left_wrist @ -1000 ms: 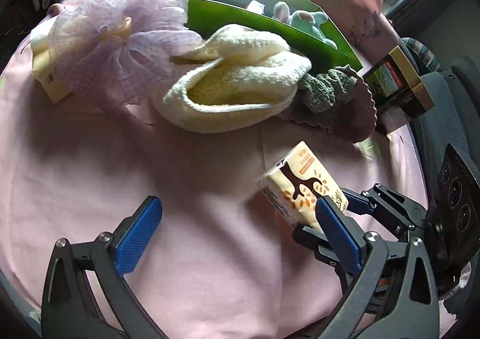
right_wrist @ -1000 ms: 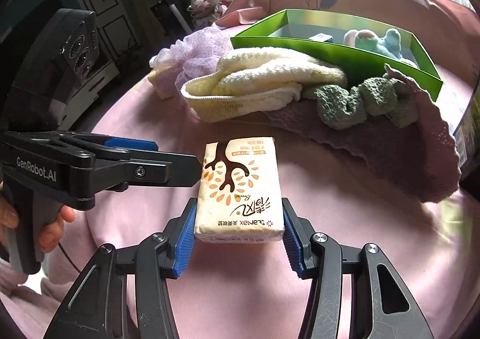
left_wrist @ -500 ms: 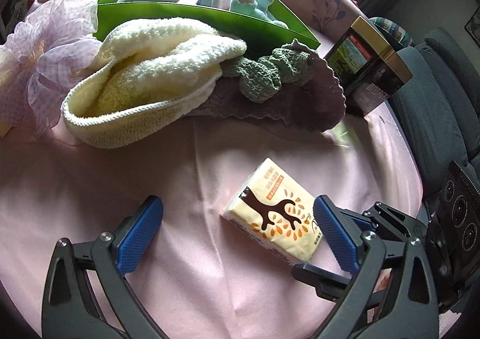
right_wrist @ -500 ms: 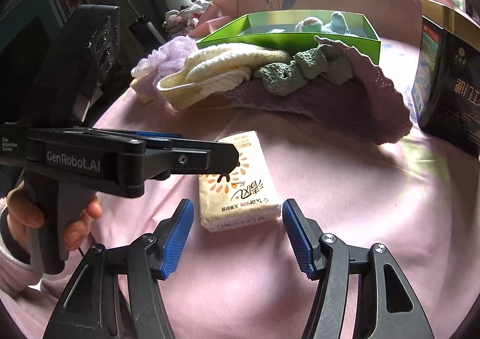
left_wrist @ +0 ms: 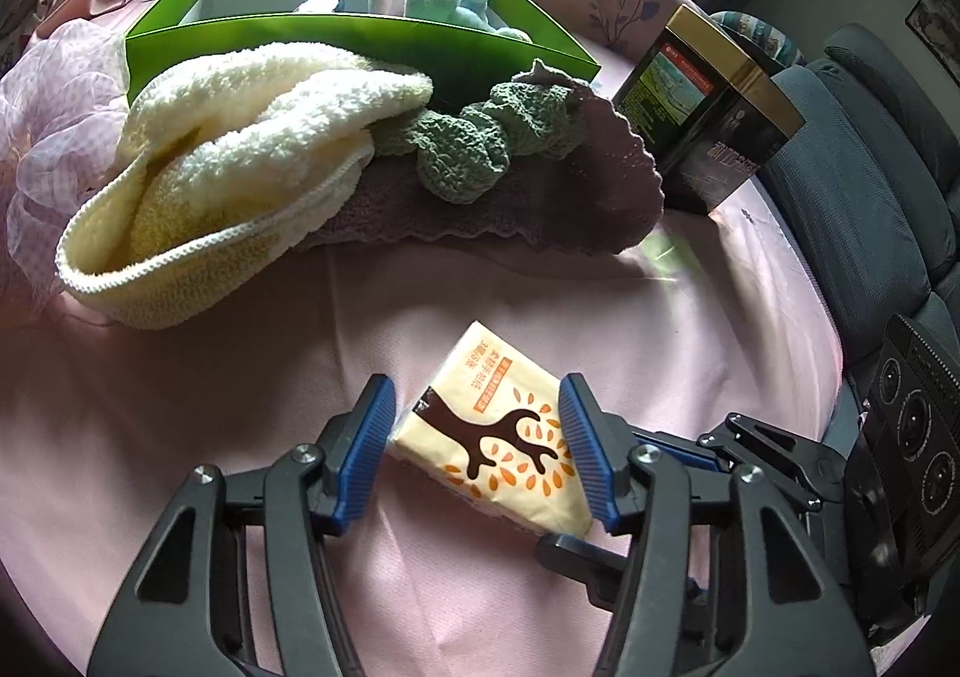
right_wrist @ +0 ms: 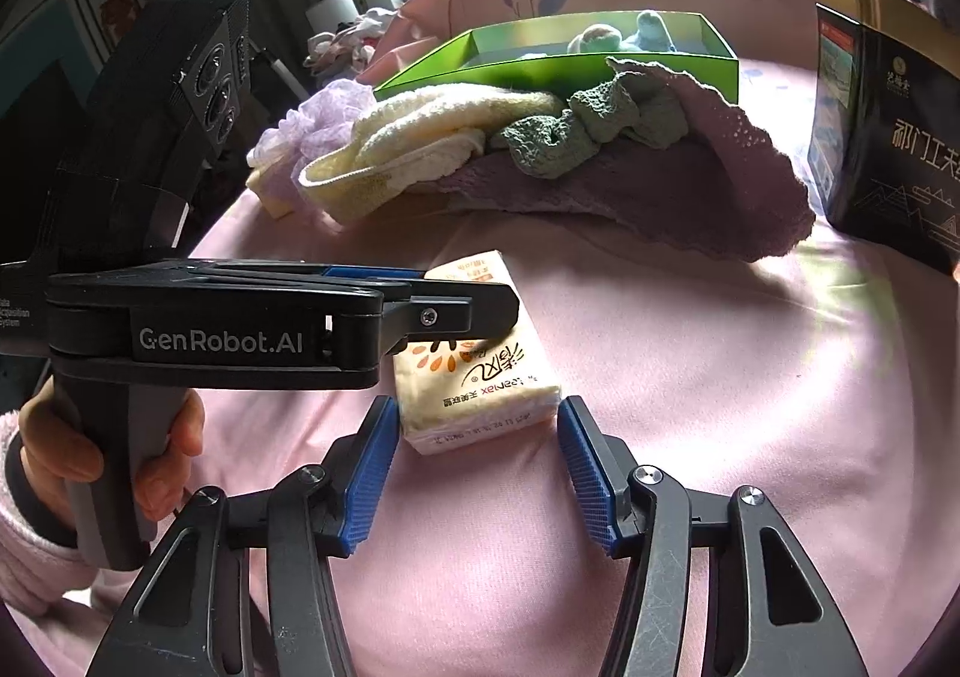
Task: Organize soft objects
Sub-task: 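Grasp the tissue pack with the right gripper and lift it, then place the tissue pack into the green box and open the right gripper, then grasp the cream knitted towel with the right gripper, then carry the cream towel over the green box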
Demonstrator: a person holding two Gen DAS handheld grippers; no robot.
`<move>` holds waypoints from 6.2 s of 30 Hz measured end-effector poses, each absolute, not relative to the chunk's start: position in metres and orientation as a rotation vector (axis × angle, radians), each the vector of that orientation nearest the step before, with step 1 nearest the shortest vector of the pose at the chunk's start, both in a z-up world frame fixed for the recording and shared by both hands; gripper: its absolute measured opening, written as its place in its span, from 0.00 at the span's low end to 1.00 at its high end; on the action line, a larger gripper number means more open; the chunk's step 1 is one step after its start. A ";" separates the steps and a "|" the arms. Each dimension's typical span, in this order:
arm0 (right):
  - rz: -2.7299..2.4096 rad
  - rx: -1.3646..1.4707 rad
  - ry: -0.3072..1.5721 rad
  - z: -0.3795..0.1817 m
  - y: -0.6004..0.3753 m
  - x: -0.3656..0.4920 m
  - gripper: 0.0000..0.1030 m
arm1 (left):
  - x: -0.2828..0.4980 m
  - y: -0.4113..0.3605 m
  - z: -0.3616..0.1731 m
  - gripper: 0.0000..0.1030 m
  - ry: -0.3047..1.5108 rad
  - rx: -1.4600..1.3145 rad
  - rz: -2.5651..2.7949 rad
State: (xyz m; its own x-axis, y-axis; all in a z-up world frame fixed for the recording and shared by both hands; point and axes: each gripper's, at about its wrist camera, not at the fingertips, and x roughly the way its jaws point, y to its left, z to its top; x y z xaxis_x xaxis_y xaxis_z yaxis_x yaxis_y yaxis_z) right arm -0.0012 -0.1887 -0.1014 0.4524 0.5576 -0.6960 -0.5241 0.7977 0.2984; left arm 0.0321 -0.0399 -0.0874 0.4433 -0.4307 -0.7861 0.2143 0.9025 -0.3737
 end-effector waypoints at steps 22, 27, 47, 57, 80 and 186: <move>0.653 0.057 0.692 -0.050 -0.192 0.000 0.50 | 0.027 -0.039 -0.023 0.51 0.891 -0.175 -0.354; 0.653 0.033 0.638 -0.032 -0.187 0.009 0.50 | 0.041 -0.038 -0.003 0.51 0.854 -0.151 -0.347; 0.662 0.017 0.500 0.017 -0.165 0.111 0.50 | 0.143 -0.012 0.054 0.51 0.762 -0.163 -0.292; 0.657 0.040 0.568 0.004 -0.151 0.174 0.50 | 0.208 -0.002 0.038 0.51 0.813 -0.172 -0.244; 0.512 0.025 0.656 0.000 -0.180 0.159 0.60 | 0.196 0.055 0.023 0.99 0.904 -0.248 -0.084; 0.668 0.070 0.627 0.007 -0.198 -0.005 0.20 | 0.011 -0.010 0.033 0.10 0.841 -0.234 -0.370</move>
